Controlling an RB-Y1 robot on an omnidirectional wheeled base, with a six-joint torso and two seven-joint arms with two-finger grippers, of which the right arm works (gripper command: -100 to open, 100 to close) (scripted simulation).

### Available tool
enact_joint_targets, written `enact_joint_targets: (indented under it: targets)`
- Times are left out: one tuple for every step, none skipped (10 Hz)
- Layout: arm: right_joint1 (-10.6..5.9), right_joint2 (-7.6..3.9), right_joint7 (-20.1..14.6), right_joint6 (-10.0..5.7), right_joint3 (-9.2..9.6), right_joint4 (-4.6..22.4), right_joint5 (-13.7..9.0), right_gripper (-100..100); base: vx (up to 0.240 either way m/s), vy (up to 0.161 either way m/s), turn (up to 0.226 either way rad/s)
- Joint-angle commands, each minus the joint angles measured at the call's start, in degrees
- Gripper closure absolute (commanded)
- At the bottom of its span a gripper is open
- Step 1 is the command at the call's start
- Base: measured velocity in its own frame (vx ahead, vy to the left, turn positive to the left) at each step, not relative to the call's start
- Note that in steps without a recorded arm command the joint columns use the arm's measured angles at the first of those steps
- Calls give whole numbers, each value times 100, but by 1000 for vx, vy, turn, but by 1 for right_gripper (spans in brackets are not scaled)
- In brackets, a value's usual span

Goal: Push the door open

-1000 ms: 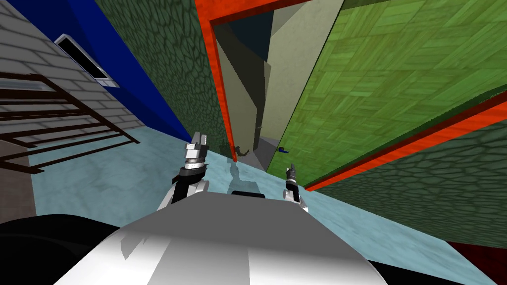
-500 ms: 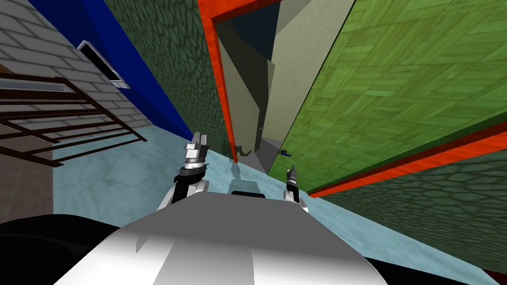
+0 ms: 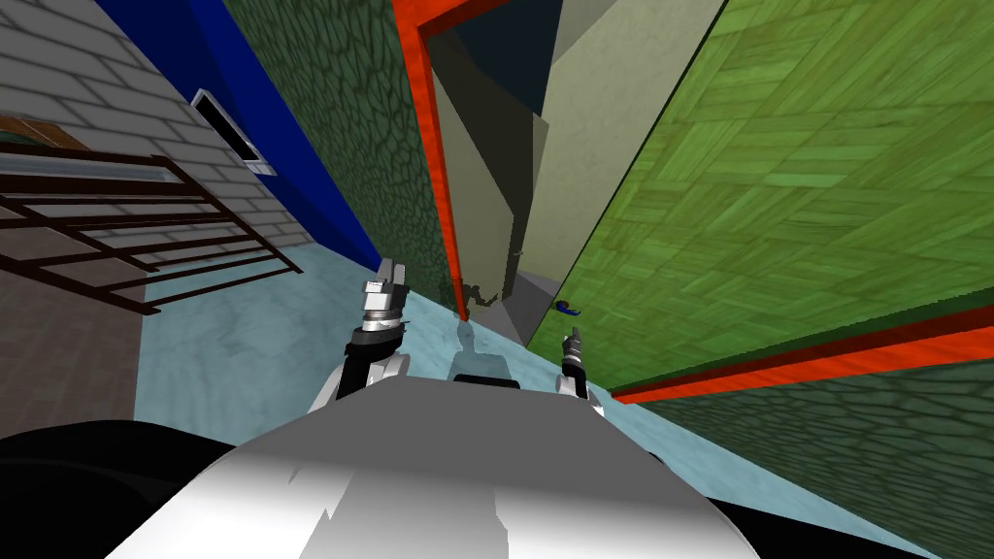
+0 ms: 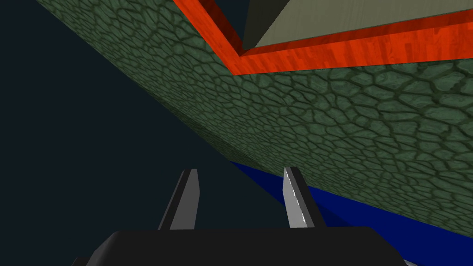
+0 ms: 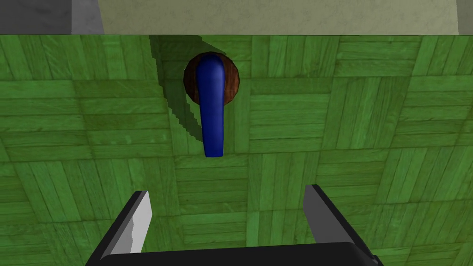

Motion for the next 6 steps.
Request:
enact_joint_targets:
  targets:
    - [-51, -14, -7, -24, -25, 162, -28, -100, 90, -45, 97]
    - [-63, -17, -9, -32, -29, 197, -33, -100, 72, -31, 42]
    - [-80, -22, -12, -44, -35, 247, -39, -100, 41, -12, 29]
    - [-70, -19, -7, -28, -31, 212, -35, -100, 17, -5, 7]
    - [-88, -22, -2, -34, -45, 240, -43, -100, 89, -44, 15]
    - [-92, -22, 1, -31, -50, 244, -45, -100, 145, -75, 27]
